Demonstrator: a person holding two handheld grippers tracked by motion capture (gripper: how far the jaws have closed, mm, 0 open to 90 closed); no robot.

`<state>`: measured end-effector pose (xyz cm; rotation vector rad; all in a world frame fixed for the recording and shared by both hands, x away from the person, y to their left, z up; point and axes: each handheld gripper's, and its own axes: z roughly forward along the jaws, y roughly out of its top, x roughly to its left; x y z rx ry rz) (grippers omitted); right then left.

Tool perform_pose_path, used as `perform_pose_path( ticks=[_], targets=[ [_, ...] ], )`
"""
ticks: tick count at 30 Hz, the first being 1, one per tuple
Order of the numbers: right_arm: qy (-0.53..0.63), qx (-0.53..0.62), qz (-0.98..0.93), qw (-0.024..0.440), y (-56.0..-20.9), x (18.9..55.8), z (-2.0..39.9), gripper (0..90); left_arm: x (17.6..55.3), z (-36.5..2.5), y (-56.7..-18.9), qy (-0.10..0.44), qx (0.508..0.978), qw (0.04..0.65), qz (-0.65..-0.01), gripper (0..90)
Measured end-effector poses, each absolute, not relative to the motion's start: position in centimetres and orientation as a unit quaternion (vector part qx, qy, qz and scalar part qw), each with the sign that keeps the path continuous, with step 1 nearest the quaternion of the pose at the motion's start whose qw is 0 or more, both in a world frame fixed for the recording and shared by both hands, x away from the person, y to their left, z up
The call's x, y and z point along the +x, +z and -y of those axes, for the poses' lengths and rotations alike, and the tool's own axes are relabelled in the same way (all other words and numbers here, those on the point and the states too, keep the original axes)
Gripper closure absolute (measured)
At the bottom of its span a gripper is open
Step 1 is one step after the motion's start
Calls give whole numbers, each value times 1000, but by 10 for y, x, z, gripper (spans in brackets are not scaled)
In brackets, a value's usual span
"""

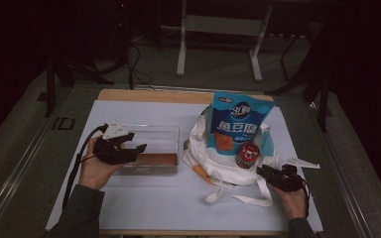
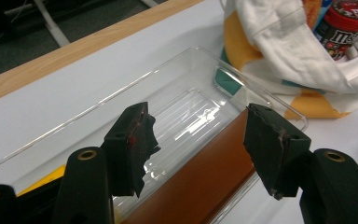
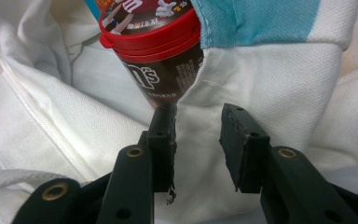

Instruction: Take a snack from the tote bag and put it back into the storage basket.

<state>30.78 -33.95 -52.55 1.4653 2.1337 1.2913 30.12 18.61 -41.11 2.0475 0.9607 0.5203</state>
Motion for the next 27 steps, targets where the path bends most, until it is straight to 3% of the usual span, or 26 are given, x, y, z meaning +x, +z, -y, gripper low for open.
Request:
perform_pose_path(
  ticks=[20, 27],
  targets=[
    [411, 487, -754, 159, -506, 305, 335, 679, 286, -176, -428, 190, 809, 422, -363, 443],
    [402, 478, -765, 158, -489, 306, 340, 648, 284, -170, -434, 182, 814, 425, -353, 473]
  ],
)
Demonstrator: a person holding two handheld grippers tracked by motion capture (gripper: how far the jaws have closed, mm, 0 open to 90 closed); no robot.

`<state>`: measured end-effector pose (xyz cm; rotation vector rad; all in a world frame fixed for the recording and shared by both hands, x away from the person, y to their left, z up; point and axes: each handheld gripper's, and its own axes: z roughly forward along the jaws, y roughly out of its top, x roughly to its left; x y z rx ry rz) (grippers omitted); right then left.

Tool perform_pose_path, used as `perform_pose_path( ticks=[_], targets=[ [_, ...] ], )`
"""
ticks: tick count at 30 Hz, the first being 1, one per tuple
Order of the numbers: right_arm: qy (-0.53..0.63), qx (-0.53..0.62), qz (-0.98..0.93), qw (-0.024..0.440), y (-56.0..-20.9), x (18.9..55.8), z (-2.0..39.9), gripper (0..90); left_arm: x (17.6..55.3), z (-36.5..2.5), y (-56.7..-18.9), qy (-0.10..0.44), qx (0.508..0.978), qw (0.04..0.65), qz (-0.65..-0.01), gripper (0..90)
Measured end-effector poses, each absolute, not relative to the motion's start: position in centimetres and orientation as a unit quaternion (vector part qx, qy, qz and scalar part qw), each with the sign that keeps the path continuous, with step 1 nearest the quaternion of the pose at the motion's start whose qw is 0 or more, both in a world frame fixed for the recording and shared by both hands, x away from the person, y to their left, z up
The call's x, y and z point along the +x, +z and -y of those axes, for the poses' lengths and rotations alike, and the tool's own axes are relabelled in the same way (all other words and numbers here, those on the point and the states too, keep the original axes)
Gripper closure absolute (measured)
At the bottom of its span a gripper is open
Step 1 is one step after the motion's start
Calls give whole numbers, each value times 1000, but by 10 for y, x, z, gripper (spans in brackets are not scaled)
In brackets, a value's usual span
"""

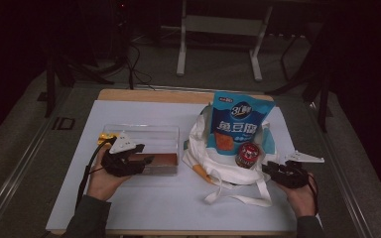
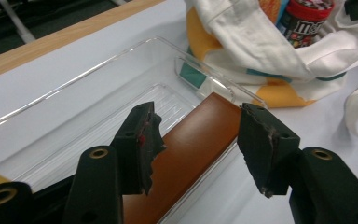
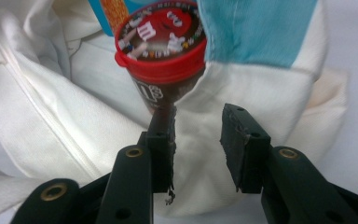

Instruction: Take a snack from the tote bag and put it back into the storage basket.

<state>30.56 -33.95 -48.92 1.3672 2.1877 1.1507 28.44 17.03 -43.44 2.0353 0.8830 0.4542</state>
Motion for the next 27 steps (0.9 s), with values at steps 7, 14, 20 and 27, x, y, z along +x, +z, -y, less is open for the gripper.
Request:
perform_pose_path(
  ticks=[7, 14, 20, 27],
  targets=[
    [409, 472, -764, 163, -475, 309, 341, 642, 281, -169, -439, 179, 813, 428, -352, 475],
    [408, 451, -774, 175, -461, 313, 332, 664, 278, -171, -448, 173, 814, 428, -352, 502],
    [417, 439, -775, 181, -449, 317, 328, 677, 274, -168, -451, 171, 815, 432, -347, 525],
    [416, 431, -778, 189, -440, 322, 325, 679, 270, -163, -456, 165, 816, 434, -344, 528]
  ],
)
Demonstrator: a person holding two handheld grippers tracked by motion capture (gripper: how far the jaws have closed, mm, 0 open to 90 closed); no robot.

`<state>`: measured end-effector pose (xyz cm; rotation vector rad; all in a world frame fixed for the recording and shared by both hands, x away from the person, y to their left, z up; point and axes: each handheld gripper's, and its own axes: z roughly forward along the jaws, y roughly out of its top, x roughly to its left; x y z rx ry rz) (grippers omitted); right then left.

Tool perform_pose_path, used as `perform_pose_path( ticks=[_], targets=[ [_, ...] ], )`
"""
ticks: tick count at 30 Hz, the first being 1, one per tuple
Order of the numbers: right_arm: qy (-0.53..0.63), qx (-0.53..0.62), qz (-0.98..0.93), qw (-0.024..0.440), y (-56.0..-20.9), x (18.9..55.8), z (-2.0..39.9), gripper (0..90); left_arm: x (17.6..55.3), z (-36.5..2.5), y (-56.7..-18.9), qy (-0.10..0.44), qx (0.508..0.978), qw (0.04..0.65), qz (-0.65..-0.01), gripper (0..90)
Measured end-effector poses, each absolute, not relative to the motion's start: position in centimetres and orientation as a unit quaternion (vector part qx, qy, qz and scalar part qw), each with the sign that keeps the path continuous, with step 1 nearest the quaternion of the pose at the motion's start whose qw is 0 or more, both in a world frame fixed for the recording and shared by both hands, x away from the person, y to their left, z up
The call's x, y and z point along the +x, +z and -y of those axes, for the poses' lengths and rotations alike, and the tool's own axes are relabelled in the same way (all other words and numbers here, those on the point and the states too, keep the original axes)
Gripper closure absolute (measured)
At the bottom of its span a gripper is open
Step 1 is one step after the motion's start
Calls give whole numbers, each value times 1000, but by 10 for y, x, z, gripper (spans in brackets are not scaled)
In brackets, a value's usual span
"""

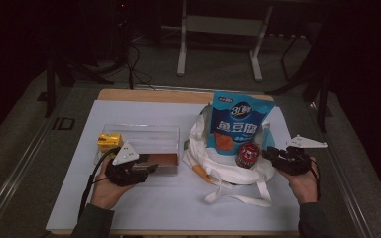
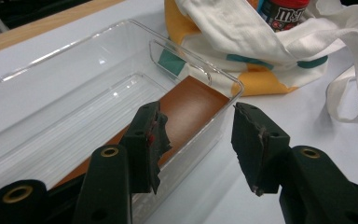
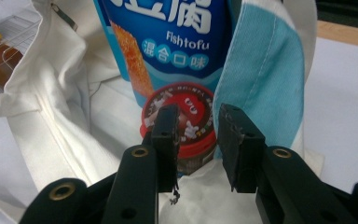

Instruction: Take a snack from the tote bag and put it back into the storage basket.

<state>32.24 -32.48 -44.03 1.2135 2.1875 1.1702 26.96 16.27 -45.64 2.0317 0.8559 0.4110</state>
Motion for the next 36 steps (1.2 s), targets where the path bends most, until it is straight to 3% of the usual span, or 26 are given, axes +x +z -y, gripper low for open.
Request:
perform_pose_path(
  ticks=[36],
  targets=[
    [417, 425, -778, 200, -417, 352, 308, 630, 253, -155, -510, 147, 826, 445, -315, 517]
  ],
)
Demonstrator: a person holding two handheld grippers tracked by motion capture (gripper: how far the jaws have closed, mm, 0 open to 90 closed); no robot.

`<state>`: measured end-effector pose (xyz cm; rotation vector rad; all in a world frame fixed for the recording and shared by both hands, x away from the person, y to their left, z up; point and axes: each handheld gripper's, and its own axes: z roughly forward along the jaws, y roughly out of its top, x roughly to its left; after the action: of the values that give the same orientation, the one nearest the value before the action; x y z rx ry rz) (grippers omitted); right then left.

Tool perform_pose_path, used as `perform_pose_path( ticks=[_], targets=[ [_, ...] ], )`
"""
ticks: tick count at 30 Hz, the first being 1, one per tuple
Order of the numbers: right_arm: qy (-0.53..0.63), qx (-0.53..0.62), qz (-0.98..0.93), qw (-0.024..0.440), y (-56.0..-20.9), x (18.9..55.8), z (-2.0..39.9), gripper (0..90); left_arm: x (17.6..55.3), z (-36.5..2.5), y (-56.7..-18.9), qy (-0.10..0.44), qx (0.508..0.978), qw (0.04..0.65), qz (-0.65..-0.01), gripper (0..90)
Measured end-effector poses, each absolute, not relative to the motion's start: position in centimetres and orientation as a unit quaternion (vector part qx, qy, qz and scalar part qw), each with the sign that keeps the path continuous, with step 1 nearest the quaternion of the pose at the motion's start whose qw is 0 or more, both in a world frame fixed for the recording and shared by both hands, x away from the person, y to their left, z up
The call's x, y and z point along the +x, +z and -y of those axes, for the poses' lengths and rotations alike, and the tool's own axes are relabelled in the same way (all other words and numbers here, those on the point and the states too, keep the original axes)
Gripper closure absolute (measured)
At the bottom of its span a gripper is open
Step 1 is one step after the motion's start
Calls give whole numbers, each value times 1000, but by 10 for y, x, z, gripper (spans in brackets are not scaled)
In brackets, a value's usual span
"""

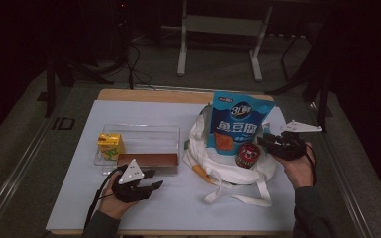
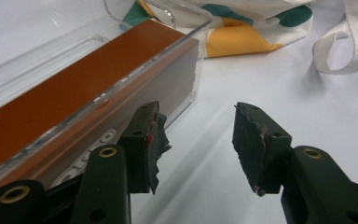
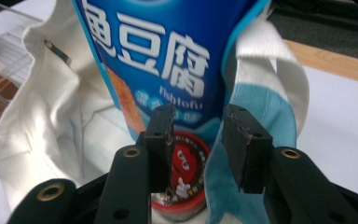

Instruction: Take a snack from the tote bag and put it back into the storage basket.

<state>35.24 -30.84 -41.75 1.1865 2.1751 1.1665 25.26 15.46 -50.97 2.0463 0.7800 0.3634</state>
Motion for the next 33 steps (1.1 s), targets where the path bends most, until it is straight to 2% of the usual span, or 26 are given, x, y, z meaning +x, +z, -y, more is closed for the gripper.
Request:
perform_pose_path(
  ticks=[13, 20, 33],
  targets=[
    [428, 432, -765, 213, -402, 362, 308, 596, 252, -152, -521, 141, 829, 451, -298, 510],
    [440, 437, -759, 198, -398, 368, 314, 530, 252, -151, -528, 136, 831, 450, -297, 502],
    [447, 430, -759, 196, -390, 377, 307, 496, 257, -149, -539, 117, 837, 448, -289, 494]
  ],
)
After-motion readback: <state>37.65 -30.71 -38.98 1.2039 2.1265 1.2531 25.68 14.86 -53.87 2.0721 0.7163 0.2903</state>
